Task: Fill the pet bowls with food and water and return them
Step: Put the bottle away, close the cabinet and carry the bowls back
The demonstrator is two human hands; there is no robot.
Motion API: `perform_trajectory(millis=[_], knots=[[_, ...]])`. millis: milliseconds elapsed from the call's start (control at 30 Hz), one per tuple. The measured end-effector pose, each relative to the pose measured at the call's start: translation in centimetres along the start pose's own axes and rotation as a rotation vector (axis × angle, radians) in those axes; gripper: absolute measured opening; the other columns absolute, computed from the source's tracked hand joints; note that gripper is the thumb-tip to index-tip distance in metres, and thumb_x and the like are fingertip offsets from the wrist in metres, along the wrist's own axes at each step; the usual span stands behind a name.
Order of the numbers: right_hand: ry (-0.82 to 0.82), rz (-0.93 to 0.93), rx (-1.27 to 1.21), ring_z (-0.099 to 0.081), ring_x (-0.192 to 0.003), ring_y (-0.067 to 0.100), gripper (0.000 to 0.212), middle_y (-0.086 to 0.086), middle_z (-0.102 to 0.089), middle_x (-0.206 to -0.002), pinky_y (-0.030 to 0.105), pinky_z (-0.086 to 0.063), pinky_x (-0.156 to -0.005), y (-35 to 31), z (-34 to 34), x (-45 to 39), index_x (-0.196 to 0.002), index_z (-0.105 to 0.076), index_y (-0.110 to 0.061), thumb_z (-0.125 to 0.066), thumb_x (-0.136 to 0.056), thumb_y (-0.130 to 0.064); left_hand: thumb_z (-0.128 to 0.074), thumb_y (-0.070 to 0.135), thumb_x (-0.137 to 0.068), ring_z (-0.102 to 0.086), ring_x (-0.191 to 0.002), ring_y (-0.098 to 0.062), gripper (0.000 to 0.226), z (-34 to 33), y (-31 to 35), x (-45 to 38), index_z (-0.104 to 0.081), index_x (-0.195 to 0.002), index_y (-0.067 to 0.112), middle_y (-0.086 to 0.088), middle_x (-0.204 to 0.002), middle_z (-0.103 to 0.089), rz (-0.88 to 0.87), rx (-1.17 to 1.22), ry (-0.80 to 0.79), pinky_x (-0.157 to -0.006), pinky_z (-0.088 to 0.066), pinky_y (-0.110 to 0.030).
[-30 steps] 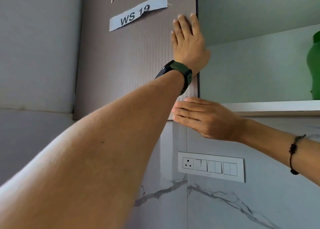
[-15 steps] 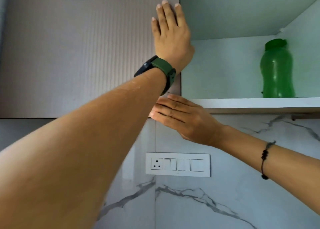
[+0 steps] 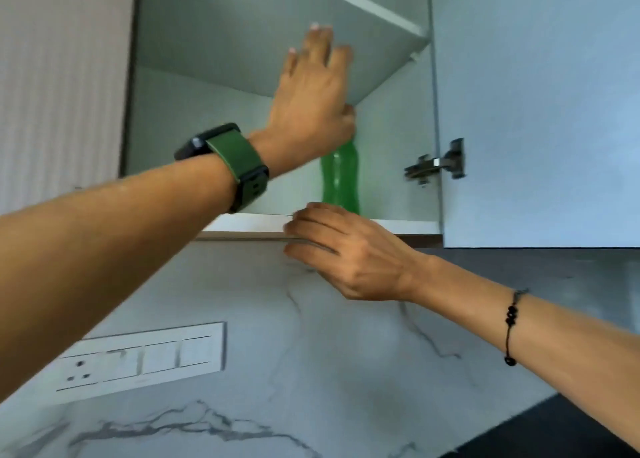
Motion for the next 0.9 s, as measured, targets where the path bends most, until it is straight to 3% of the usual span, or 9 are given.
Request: perform_trajectory(millis=[267,467,667,800,900], knots=[[-0.196,-0.185,0.276,-0.062,-0.077,0.037,0.031,0.019,-0.067,-0.086,0.047,-0.049,-0.086,6.5,12.7,11.0,-0.08,-0.068,0.003,-0.037,-0.078,0.005,-0.048,0.015,-0.082,-0.025,-0.142,-0.029,0.05,-3.7,18.2,-5.8,-0.042,-0.131,0.005,-0.017,-0.145,-0.035,-0.239,0.432,-0.007,-0.111,-0.028,-0.037],[-0.285,-0.298,0.557,-0.061,-0.079,0.035,0.021,0.017,-0.067,-0.087,0.045,-0.045,-0.093,8.6,23.6,17.0,-0.077,-0.067,0.0,-0.046,-0.075,-0.001,-0.044,0.014,-0.083,-0.046,-0.117,-0.024,0.044,-0.1,29.6,-10.0,-0.045,-0.126,0.004,-0.01,-0.131,-0.048,-0.362,0.671,0.167,-0.093,-0.039,-0.03],[-0.315,-0.508,0.802,-0.058,-0.084,0.035,0.014,0.014,-0.066,-0.09,0.039,-0.042,-0.083,10.1,32.0,18.6,-0.077,-0.065,-0.002,-0.051,-0.075,-0.006,-0.037,0.019,-0.076,-0.047,-0.112,-0.027,0.046,2.6,37.1,-11.7,-0.05,-0.118,0.004,-0.012,-0.122,-0.051,-0.455,0.83,0.297,-0.093,-0.038,-0.034],[-0.374,-0.695,0.932,-0.053,-0.097,0.035,0.019,0.015,-0.063,-0.108,0.038,-0.038,-0.084,11.0,35.4,20.2,-0.085,-0.063,-0.003,-0.049,-0.076,-0.012,-0.036,0.021,-0.083,-0.042,-0.126,-0.028,0.046,4.2,39.3,-12.3,-0.051,-0.123,0.005,-0.014,-0.134,-0.048,-0.458,0.842,0.392,-0.103,-0.032,-0.03],[-0.325,-0.874,0.874,-0.042,-0.121,0.035,0.034,0.019,-0.048,-0.135,0.033,-0.035,-0.094,11.1,37.1,21.9,-0.111,-0.058,-0.002,-0.05,-0.081,-0.015,-0.032,0.024,-0.088,-0.032,-0.139,-0.025,0.043,4.7,41.3,-12.6,-0.061,-0.115,0.007,-0.015,-0.137,-0.049,-0.572,0.688,0.381,-0.111,-0.026,-0.034]])
Point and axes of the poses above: each hand's wrist, its own x-axis away from the middle knuckle, its own z-axis out of the back of the hand, y = z × x, the point moved 7 cm from there along -x, towards the middle knuckle
